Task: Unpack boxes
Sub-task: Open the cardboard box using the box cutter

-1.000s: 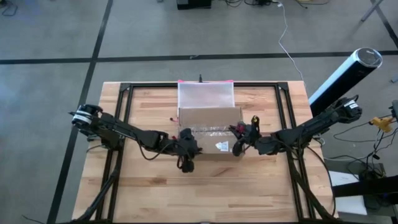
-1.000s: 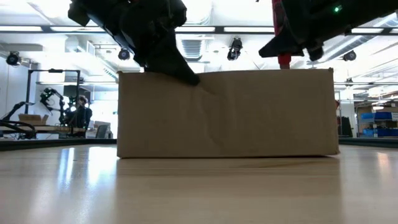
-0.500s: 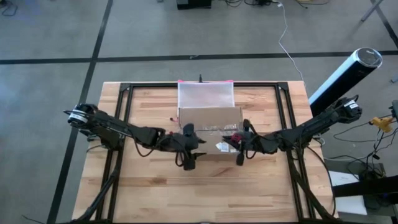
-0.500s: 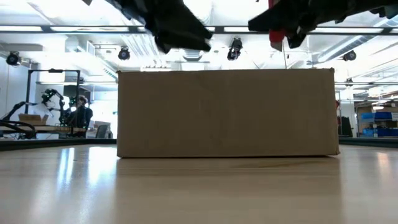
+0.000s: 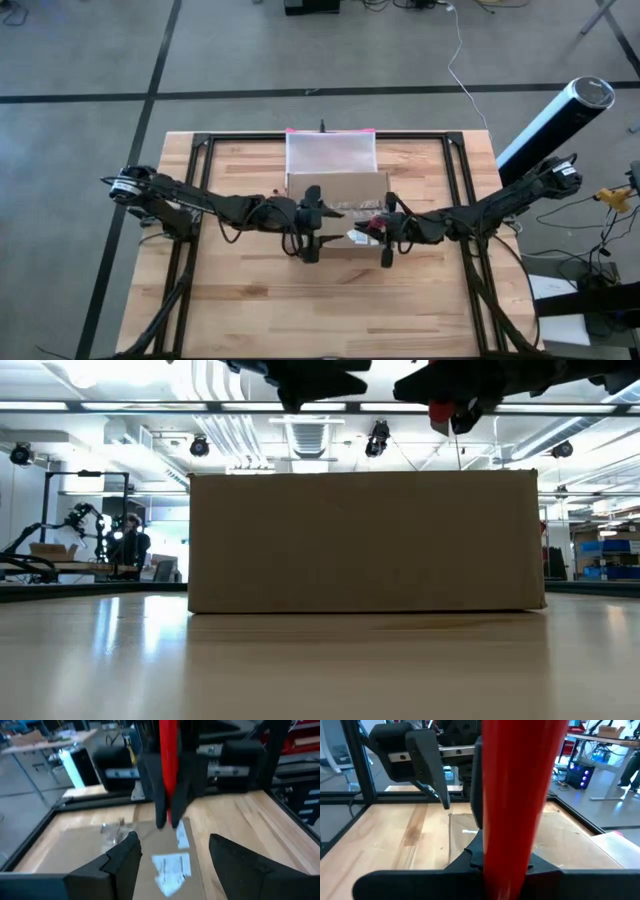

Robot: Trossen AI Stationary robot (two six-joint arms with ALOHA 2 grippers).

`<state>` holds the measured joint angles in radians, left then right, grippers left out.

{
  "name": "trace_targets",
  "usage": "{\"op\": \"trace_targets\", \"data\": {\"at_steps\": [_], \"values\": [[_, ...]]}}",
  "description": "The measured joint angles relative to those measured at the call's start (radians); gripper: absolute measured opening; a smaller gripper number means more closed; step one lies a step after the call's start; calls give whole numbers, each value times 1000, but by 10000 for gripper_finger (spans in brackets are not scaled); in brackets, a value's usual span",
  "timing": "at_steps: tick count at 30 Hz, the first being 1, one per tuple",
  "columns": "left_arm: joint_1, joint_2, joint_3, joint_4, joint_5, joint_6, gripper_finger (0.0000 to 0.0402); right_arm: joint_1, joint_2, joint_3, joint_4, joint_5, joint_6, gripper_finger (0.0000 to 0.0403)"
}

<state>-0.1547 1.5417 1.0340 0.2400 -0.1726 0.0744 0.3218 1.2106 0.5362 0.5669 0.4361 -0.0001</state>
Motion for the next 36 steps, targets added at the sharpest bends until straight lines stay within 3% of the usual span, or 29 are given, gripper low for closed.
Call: {"op": "trace_targets", "data": {"at_steps": [8,17,27,32,36], "values": [[28,4,1,56,60,25,241,-44,129,10,175,-129,-15,5],[27,7,0,49,81,18,232,-74,285,153,176,-208,-67,5],[27,9,-1,32,115,10,235,-100,331,210,159,-282,-74,5],[27,8,-1,20,116,14,196,-103,330,210,157,-282,-72,5],[27,8,-1,17,124,19,131,-104,330,210,159,-278,-72,5]]}}
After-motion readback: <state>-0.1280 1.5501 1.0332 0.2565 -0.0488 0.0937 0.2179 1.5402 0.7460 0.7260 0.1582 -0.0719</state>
